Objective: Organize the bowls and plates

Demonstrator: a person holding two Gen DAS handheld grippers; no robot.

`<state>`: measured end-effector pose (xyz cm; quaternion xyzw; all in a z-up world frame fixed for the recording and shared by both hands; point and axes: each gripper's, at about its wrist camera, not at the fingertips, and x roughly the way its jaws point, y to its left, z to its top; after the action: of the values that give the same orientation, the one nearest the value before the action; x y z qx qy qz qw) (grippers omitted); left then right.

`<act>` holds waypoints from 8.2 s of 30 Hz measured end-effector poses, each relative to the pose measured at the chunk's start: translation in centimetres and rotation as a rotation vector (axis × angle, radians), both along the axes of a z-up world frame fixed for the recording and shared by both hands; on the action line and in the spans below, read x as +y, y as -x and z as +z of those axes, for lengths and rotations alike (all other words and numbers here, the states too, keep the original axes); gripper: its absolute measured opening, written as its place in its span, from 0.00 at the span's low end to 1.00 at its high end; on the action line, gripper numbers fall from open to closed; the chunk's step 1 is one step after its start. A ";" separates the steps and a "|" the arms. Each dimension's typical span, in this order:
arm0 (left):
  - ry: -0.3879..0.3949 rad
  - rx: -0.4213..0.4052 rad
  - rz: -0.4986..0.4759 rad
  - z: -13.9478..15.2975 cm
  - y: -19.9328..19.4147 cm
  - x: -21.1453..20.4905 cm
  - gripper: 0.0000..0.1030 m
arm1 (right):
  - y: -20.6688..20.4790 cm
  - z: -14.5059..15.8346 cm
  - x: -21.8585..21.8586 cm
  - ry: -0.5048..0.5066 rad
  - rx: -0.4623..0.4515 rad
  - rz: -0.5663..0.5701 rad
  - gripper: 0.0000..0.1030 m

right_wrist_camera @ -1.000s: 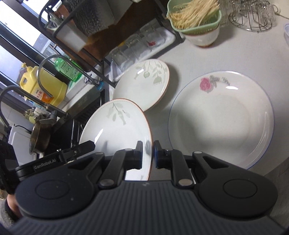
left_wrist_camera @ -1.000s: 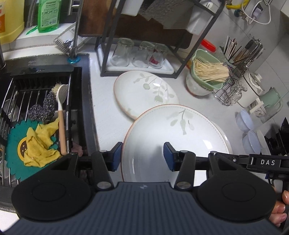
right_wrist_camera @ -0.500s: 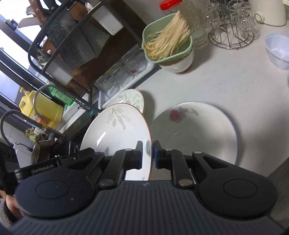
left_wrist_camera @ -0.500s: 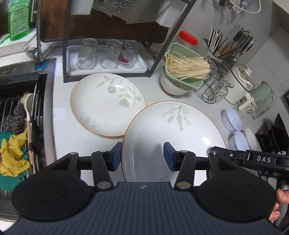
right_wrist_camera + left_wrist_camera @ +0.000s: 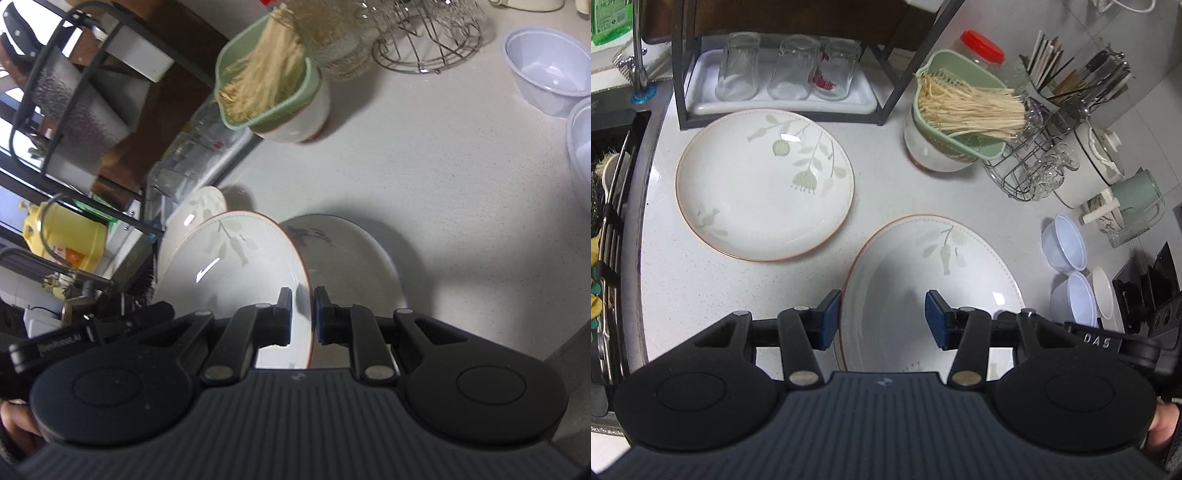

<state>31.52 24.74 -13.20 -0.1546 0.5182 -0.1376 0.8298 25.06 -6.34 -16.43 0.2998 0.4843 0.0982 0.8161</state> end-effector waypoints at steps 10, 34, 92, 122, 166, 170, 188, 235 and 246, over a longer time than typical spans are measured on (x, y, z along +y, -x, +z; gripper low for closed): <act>-0.095 0.068 -0.040 -2.0 -2.0 -2.7 0.52 | -1.2 -3.1 -0.9 0.005 0.060 0.026 0.15; -0.222 0.101 -0.011 -3.8 -2.9 -5.0 0.53 | -2.5 -4.2 -0.5 0.101 0.012 0.106 0.16; -0.130 -0.282 -0.019 12.9 8.7 -11.1 0.57 | 9.0 10.5 -5.3 0.360 -0.512 0.059 0.17; -0.179 -0.284 0.128 12.1 20.0 -15.2 0.59 | 16.6 12.4 -10.2 0.349 -0.581 0.173 0.17; -0.277 -0.198 0.176 18.9 7.8 -7.1 0.96 | 3.5 12.2 -4.3 0.305 -0.444 0.239 0.81; -0.298 -0.189 0.163 23.3 7.3 -8.0 0.99 | 1.1 12.2 -3.7 0.316 -0.418 0.289 0.81; -0.281 0.138 0.254 26.7 7.4 -6.9 0.99 | -2.0 8.9 2.1 0.251 -0.327 0.468 0.80; -0.233 0.175 0.170 11.8 -7.9 3.5 0.99 | -11.4 3.6 9.4 0.268 -0.195 0.384 0.80; -0.254 0.101 0.083 2.6 -10.5 8.0 0.99 | -14.1 0.7 12.1 0.247 -0.152 0.401 0.76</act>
<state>42.06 32.73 -10.61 -0.0766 0.5655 -0.0285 0.8207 39.13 5.77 -15.75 0.0873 0.4797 0.2202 0.8449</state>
